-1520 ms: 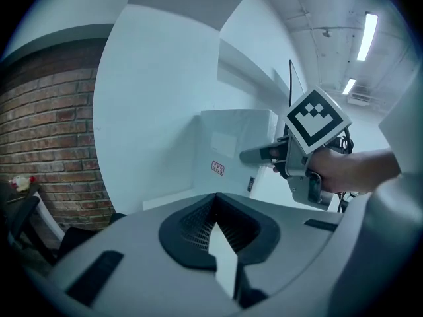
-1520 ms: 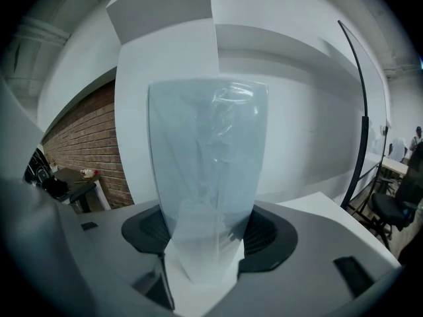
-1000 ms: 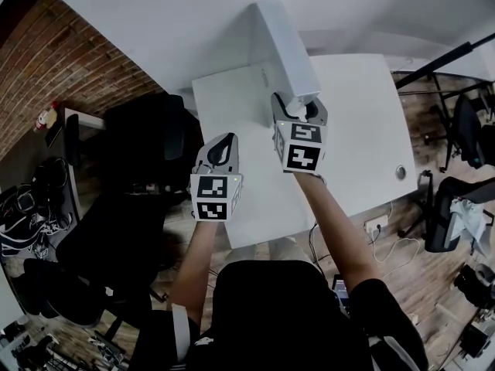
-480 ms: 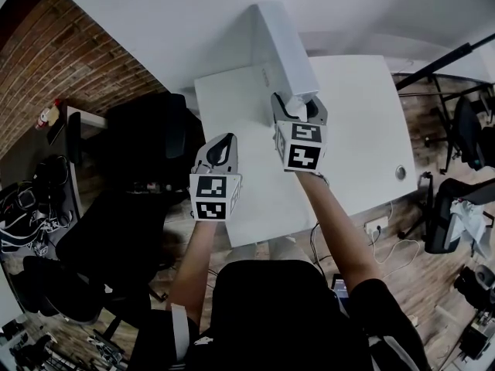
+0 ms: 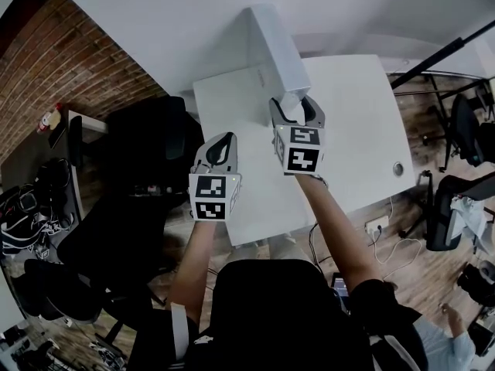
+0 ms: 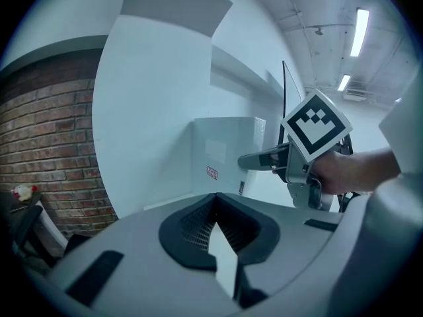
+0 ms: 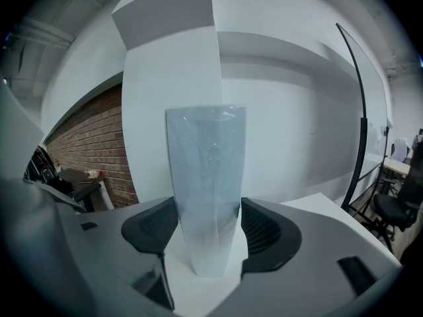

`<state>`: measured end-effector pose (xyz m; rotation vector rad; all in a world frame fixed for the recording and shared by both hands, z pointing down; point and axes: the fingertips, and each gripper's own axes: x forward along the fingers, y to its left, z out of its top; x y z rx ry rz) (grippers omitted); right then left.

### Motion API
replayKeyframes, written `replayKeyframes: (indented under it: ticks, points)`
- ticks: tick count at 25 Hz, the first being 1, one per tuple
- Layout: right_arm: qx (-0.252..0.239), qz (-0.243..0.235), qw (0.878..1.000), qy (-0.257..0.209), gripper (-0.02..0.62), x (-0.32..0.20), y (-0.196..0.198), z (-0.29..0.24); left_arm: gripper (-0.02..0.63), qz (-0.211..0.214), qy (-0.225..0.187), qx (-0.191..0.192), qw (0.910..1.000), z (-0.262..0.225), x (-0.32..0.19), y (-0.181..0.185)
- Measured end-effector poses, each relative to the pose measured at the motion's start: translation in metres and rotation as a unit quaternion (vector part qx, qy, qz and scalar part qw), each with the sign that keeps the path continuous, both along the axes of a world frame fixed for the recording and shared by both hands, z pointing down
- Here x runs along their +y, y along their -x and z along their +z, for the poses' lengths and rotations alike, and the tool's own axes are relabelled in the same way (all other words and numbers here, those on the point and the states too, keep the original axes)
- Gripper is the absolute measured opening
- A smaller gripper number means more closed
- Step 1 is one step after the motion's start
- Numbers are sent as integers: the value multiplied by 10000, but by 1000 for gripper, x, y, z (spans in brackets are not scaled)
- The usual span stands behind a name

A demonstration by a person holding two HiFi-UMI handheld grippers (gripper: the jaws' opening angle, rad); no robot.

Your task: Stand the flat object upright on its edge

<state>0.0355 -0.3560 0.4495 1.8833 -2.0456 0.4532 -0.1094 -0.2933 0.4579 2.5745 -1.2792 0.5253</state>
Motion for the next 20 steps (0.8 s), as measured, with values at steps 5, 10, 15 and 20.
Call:
replayKeyframes:
  ticks: [5,10,15,20]
  points:
    - [17,0,10000,-3,288,17,-5,-7,12,62,-114,59,9999,-11,8,-4]
    - [-74,149,9999,-45,287,38,-11,-18,12,168,-226,84,9996,-24,19,-3]
    - [-85,175,9997,-115,287,60,-9,-31,12,213,-363,135,9990,-38,31,5]
    - [-97,208,9996,-185,287,85,-3,-42,12,273,-507,193,9982,-54,48,11]
